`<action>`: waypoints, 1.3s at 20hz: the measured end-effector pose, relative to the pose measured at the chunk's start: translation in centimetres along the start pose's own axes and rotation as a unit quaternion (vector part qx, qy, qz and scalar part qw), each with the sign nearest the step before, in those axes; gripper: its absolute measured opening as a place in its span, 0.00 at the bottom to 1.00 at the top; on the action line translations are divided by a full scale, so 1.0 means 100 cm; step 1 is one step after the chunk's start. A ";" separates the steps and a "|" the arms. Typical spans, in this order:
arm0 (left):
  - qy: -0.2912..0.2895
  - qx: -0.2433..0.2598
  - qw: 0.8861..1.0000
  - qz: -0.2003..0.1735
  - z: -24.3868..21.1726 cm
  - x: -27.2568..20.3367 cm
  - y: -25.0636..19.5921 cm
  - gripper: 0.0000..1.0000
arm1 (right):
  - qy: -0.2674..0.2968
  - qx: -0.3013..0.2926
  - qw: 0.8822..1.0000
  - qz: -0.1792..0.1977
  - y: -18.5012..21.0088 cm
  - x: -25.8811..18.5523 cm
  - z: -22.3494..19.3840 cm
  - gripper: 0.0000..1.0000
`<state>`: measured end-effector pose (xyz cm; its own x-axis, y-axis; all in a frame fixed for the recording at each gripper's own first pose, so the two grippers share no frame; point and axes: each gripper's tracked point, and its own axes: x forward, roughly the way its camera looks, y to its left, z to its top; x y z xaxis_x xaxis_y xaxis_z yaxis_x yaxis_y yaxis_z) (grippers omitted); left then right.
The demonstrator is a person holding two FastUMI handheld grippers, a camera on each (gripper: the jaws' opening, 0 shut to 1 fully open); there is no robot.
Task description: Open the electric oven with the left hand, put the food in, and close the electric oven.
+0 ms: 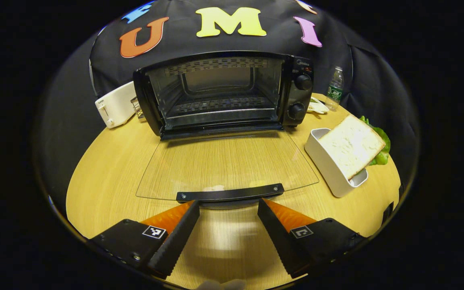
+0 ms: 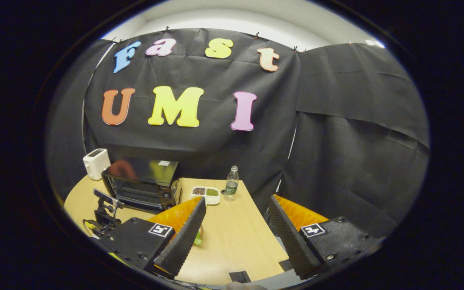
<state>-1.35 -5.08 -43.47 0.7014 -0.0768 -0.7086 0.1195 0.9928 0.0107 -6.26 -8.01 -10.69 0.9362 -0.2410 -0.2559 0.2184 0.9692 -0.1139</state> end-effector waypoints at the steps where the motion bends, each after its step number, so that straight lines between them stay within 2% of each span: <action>1: -0.004 0.000 1.000 -0.002 0.003 -0.002 0.000 0.98 | -0.001 0.004 1.000 0.002 0.000 0.000 0.000 0.94; 4: -0.023 -0.008 1.000 -0.016 0.015 -0.012 0.001 0.97 | -0.002 0.009 1.000 0.006 0.003 0.003 -0.001 0.94; 5: -0.033 -0.008 0.999 -0.015 0.022 -0.018 0.004 1.00 | -0.004 0.012 1.000 0.008 0.003 0.004 0.000 0.94; 6: -0.045 -0.010 0.999 -0.014 0.030 -0.024 0.008 0.97 | -0.005 0.016 1.000 0.009 0.003 0.005 -0.001 1.00; 7: -0.061 -0.014 0.998 -0.017 0.039 -0.033 0.011 1.00 | -0.005 0.020 1.000 0.013 0.003 0.006 -0.005 0.94; 10: -0.108 -0.020 0.994 -0.010 0.068 -0.068 0.023 0.97 | 0.013 0.027 0.999 0.026 0.005 0.014 -0.025 0.94; 13: -0.150 -0.038 0.988 -0.001 0.097 -0.106 0.036 0.97 | 0.044 0.029 0.997 0.055 0.013 0.033 -0.057 0.93; 14: -0.163 -0.045 0.986 0.000 0.106 -0.118 0.038 0.97 | 0.058 0.026 0.996 0.067 0.017 0.041 -0.069 1.00; 15: -0.177 -0.052 0.983 0.004 0.116 -0.131 0.041 0.97 | 0.071 0.027 0.994 0.083 0.023 0.051 -0.082 0.94; 16: -0.185 -0.058 0.981 0.006 0.125 -0.141 0.042 0.96 | 0.086 0.030 0.991 0.101 0.031 0.061 -0.095 1.00; 17: -0.195 -0.065 0.979 0.009 0.132 -0.151 0.042 0.96 | 0.106 0.032 0.986 0.123 0.039 0.070 -0.111 0.94; 18: -0.203 -0.074 0.976 0.010 0.139 -0.162 0.040 0.95 | 0.126 0.035 0.980 0.148 0.050 0.081 -0.126 1.00; 21: -0.228 -0.086 0.969 0.030 0.165 -0.189 0.042 0.94 | 0.190 0.049 0.955 0.224 0.080 0.110 -0.167 1.00; 22: -0.237 -0.089 0.967 0.040 0.171 -0.197 0.043 0.94 | 0.205 0.055 0.946 0.245 0.087 0.120 -0.176 0.89; 23: -0.245 -0.091 0.964 0.051 0.177 -0.203 0.044 0.93 | 0.221 0.062 0.936 0.265 0.093 0.130 -0.183 0.85; 26: -0.251 -0.101 0.959 0.088 0.189 -0.216 0.045 0.93 | 0.273 0.085 0.904 0.319 0.109 0.157 -0.203 0.82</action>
<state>-2.65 -0.74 -14.81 0.9540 0.1090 -0.2793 -0.1347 0.9881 -0.0745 5.27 -2.22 -35.42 0.6220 0.4252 -0.6575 -0.2352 0.9024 0.3611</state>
